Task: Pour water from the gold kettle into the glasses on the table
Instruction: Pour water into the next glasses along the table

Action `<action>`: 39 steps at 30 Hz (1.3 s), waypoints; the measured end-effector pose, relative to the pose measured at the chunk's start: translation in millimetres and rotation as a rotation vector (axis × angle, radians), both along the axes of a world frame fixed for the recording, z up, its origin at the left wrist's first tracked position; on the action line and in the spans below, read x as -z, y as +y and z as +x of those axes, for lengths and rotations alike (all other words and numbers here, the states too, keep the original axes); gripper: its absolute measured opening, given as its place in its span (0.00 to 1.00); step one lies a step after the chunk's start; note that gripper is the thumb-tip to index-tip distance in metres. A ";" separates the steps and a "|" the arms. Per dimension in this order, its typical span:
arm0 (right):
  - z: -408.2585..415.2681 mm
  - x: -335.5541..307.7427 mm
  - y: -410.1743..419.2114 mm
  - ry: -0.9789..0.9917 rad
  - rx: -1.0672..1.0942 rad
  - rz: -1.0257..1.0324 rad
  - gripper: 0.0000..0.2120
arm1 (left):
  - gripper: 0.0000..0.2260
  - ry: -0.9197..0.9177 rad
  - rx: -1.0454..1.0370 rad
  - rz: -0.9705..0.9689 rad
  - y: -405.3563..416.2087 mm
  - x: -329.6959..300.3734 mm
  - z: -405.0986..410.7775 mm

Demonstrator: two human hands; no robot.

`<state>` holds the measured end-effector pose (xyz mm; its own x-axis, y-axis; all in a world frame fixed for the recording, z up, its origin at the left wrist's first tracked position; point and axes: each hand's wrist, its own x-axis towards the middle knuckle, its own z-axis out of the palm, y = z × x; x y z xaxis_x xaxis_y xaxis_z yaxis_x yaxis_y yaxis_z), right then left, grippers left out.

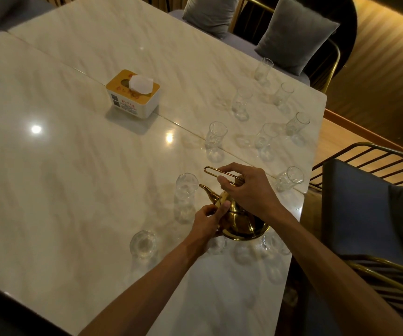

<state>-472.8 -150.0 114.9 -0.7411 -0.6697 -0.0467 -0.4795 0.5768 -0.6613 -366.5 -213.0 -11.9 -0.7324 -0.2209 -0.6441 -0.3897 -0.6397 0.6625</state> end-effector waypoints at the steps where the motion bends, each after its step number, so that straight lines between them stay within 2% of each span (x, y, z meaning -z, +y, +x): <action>1: 0.1 0.0 -0.2 0.002 -0.002 0.000 0.12 | 0.45 0.001 0.003 -0.001 0.1 0.0 -0.2; 19: -0.6 0.7 -3.1 0.026 -0.023 0.008 0.14 | 0.35 0.005 0.009 0.030 -0.9 -2.8 -0.3; 32: 1.7 0.3 5.5 0.027 -0.003 -0.041 0.12 | 0.37 0.026 0.017 -0.012 1.3 -1.4 1.6; 39: 7.4 5.6 19.0 0.027 0.034 -0.144 0.12 | 0.29 0.042 -0.035 -0.100 5.6 -7.2 4.9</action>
<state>-465.4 -131.0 109.3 -0.7629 -0.6429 0.0684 -0.4801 0.4926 -0.7259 -361.6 -207.4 -4.7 -0.7486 -0.3088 -0.5867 -0.3390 -0.5822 0.7390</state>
